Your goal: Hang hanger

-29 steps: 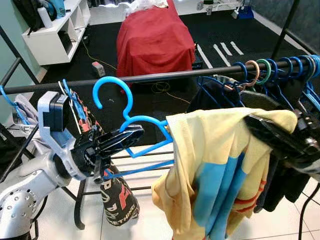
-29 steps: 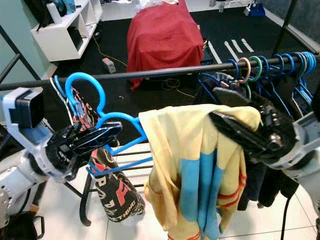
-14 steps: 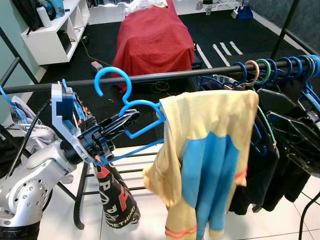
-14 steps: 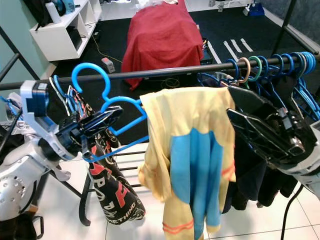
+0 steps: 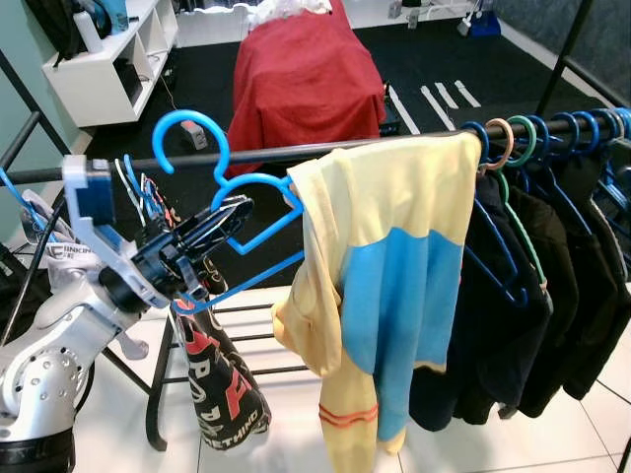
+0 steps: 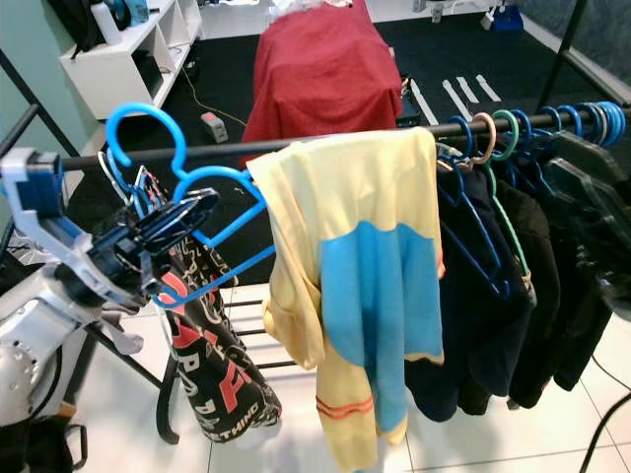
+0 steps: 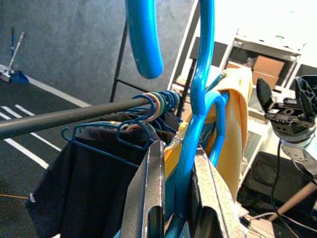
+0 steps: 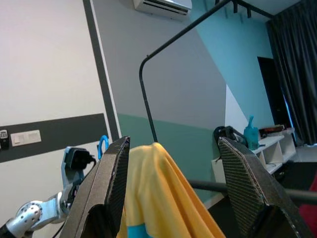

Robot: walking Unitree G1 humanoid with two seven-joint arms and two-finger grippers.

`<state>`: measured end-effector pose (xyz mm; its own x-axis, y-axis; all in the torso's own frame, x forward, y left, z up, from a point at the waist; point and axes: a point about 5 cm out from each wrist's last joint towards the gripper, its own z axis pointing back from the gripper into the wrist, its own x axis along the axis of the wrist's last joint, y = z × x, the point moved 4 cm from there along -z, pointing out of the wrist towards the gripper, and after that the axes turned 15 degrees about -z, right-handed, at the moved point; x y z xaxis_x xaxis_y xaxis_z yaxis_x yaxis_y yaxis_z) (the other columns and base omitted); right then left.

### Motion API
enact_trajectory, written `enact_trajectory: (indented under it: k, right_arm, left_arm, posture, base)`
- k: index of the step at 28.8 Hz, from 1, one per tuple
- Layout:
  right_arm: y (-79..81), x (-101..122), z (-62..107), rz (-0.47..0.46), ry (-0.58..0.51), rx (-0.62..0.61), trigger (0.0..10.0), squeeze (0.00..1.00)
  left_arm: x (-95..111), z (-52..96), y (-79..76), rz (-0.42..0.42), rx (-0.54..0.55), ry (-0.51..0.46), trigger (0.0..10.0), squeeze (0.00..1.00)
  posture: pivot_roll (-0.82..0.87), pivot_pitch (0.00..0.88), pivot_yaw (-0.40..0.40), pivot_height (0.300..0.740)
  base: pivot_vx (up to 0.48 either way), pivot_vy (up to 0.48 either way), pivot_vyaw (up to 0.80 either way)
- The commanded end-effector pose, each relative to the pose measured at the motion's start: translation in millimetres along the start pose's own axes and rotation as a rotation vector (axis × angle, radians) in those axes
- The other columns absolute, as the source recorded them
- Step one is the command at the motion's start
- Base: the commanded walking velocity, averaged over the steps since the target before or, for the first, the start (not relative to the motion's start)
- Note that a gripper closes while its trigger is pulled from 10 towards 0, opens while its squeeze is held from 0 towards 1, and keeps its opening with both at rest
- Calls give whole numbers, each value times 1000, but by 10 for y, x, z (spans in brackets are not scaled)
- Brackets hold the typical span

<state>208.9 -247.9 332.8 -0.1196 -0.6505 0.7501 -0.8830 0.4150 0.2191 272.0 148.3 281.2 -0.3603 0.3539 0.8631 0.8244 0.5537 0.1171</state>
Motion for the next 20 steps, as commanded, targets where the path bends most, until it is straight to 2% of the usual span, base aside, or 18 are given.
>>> enact_trajectory:
  k: [1,4,5,7,9,10,11,12,15,18,19,20]
  right_arm:
    - [-25,-123,66,-21,75,-14,10000,0]
    - [-25,-123,66,-21,75,-14,10000,0]
    - [-54,-199,108,-27,117,-31,10000,0]
    - [-34,-291,130,-66,168,0,10000,0]
    - [-12,-334,123,-85,196,17,10000,0]
    - [7,-382,114,-94,228,27,10000,0]
    - [7,-382,114,-94,228,27,10000,0]
    - [10,-432,104,-97,257,24,10000,0]
    - [11,-461,98,-98,274,20,10000,0]
    - [-19,-668,9,-102,354,8,10000,0]
    - [-19,-668,9,-102,354,8,10000,0]
    - [-64,-738,-36,-91,369,-10,10000,0]
  left_arm:
    - [129,10,-30,-15,-36,-42,2078,0]
    - [129,10,-30,-15,-36,-42,2078,0]
    - [150,10,-44,-14,-49,-47,2078,0]
    - [179,10,-78,-12,-77,-50,3255,0]
    - [185,8,-88,-10,-85,-52,3373,0]
    - [193,2,-104,-4,-97,-58,4039,0]
    - [193,2,-104,-4,-97,-58,4039,0]
    - [196,-2,-122,-1,-108,-61,4627,0]
    - [199,-3,-134,1,-117,-63,4627,0]
    - [179,-14,-175,16,-141,-66,8118,0]
    - [179,-14,-175,16,-141,-66,8118,0]
    - [157,-21,-193,23,-147,-65,9059,0]
  posture:
    - [-94,129,82,740]
    - [-94,129,82,740]
    - [-94,126,81,740]
    - [-93,123,78,740]
    - [-95,122,77,740]
    - [-95,122,77,740]
    - [-95,122,77,740]
    - [-98,120,74,740]
    - [-98,120,74,740]
    - [-98,120,71,740]
    - [-98,120,71,740]
    - [-98,120,71,740]
  base:
    - [0,0,0]
    - [0,0,0]
    - [0,0,0]
    - [0,0,0]
    - [0,0,0]
    - [0,0,0]
    - [0,0,0]
    - [0,0,0]
    - [0,0,0]
    - [0,0,0]
    - [0,0,0]
    - [0,0,0]
